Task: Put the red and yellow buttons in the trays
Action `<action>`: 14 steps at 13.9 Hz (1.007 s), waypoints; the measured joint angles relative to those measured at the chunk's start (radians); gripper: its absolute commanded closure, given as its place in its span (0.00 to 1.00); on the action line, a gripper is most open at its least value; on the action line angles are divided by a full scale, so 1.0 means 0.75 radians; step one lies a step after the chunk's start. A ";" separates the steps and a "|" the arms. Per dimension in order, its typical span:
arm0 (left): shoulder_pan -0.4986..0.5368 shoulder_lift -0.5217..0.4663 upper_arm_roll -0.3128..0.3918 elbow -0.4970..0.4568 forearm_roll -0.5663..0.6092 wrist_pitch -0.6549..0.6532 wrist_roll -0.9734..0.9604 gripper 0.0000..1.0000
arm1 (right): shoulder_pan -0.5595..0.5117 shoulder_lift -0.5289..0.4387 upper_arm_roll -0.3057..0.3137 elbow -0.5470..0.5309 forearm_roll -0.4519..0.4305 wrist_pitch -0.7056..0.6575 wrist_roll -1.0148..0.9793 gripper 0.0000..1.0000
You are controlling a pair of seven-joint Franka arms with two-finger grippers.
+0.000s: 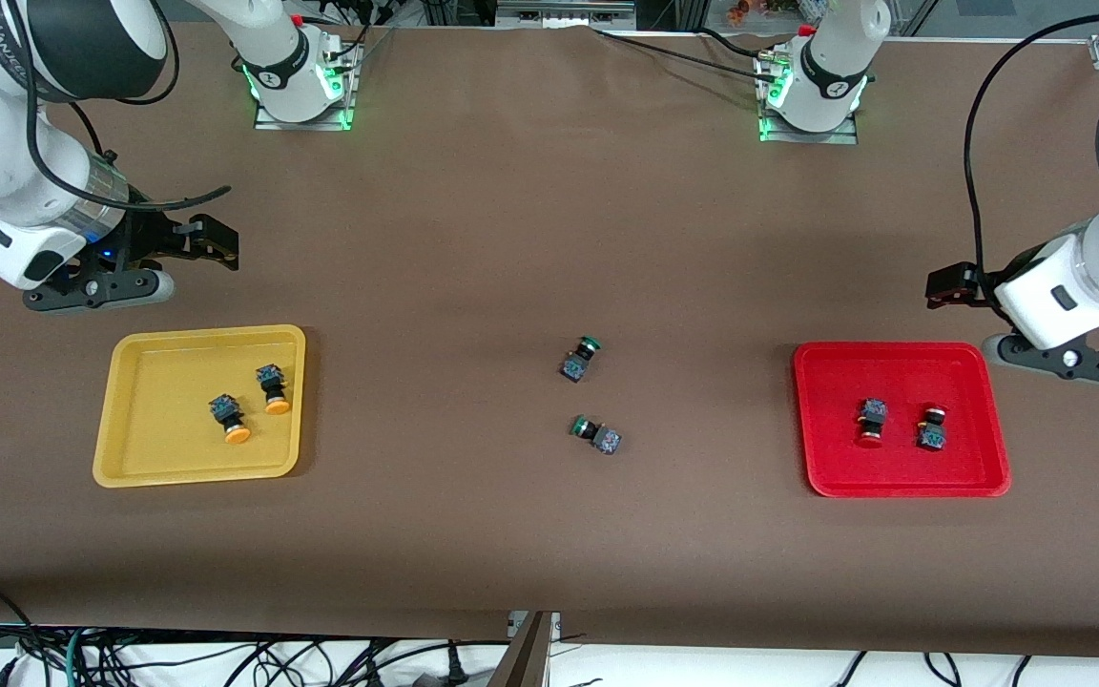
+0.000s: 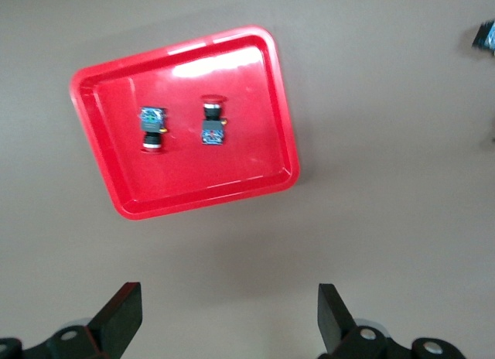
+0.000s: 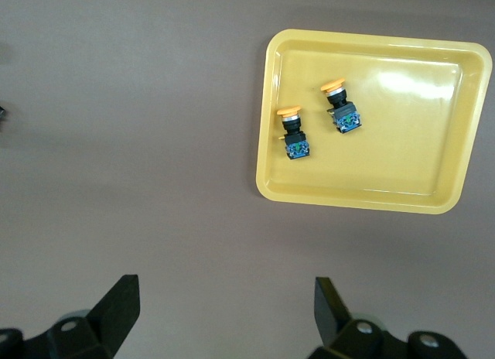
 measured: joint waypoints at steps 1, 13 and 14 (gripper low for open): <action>-0.008 -0.023 0.048 0.005 -0.001 0.003 -0.003 0.00 | 0.000 0.000 0.000 0.000 0.000 0.000 0.000 0.00; -0.148 -0.429 0.334 -0.539 -0.158 0.314 -0.167 0.00 | -0.005 0.000 0.000 0.000 -0.001 -0.001 0.000 0.00; -0.139 -0.429 0.332 -0.542 -0.161 0.315 -0.167 0.00 | -0.006 0.000 -0.001 0.000 -0.001 -0.001 0.000 0.00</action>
